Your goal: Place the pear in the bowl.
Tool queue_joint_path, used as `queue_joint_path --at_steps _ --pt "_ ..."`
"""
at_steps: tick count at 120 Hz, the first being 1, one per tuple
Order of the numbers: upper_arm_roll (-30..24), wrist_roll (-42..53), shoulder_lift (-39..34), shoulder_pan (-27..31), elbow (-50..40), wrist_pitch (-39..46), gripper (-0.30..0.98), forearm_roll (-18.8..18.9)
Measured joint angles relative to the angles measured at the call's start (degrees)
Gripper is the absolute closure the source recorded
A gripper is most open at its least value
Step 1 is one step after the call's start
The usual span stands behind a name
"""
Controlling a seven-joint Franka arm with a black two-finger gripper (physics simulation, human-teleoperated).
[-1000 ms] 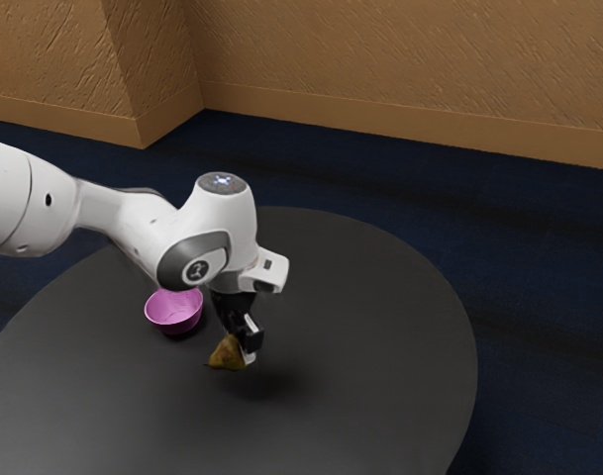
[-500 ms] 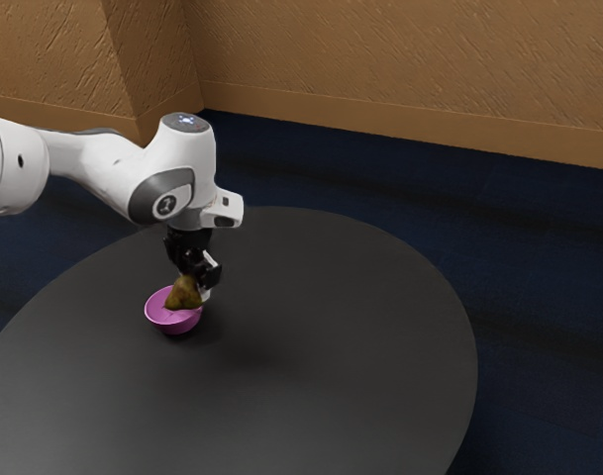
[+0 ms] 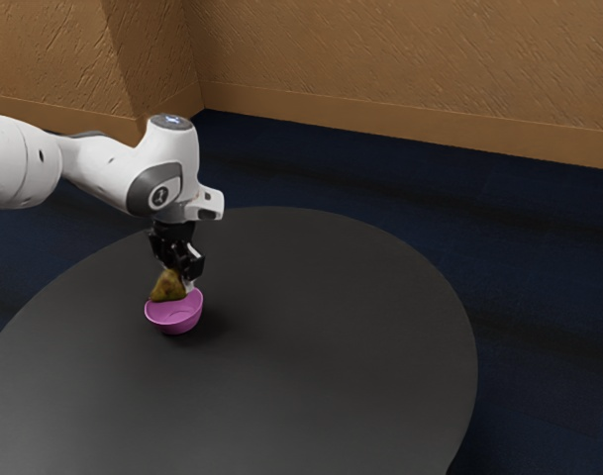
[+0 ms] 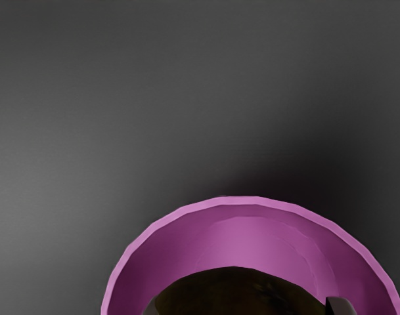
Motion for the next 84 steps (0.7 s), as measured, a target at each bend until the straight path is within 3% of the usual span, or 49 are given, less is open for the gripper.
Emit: queue_joint_path --at_steps 16,38,53,84 --pt "0.0 1.3 0.4 0.3 0.4 0.1 0.74 -0.5" --pt "0.0 4.2 0.3 0.2 0.5 0.0 0.38 -2.9" --pt "0.0 6.6 0.3 0.2 0.5 -0.4 0.22 -4.4" --pt "0.0 10.5 0.1 0.0 0.5 -0.7 0.07 -5.3"
